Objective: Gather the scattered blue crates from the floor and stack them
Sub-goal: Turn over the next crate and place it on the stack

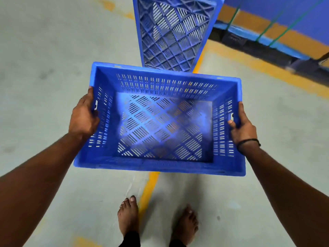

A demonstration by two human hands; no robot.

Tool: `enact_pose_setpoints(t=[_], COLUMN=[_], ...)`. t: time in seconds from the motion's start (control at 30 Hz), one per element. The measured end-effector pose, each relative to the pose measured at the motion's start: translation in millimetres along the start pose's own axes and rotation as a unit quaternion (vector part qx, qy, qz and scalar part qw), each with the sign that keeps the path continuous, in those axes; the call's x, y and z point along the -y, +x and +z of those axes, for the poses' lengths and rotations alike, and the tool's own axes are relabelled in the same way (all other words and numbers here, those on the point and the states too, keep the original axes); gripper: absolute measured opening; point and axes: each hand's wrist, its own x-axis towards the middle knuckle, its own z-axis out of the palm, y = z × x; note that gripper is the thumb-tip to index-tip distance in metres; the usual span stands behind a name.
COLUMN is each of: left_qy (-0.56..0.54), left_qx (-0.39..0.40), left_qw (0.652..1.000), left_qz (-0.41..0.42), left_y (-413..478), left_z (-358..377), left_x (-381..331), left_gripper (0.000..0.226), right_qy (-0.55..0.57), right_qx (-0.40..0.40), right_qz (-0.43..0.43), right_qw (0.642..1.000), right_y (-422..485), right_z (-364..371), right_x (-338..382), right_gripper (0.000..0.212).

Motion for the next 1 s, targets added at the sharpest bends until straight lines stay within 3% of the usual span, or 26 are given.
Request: enact_pose_setpoints(t=[0.27,0.47,0.73,1.0], left_qy=[-0.007,0.013,0.027,0.027], left_qx=[-0.047,-0.090,-0.142,-0.191], left_qw=[0.997,0.988,0.969,0.946], left_qz=[-0.062,-0.128,-0.202,-0.259], left_y=[-47,-105,-171,-206], left_z=[-179,-314,-457,-580], left_x=[-72,-83,-32,52], left_gripper=[0.070,0.069,0.062,0.062], right_qy=[-0.020,-0.051,-0.085,-0.096], right_qx=[0.038,0.087,0.132,0.163], right_qz=[-0.057,-0.126,-0.237,-0.275], right_qw=[0.997,0.987,0.959,0.943], right_y=[-37,-76,-146,-217], right_z=[-131,-180,-155,-96], right_x=[144,274,434,582], right_gripper=[0.068,0.068,0.065,0.063])
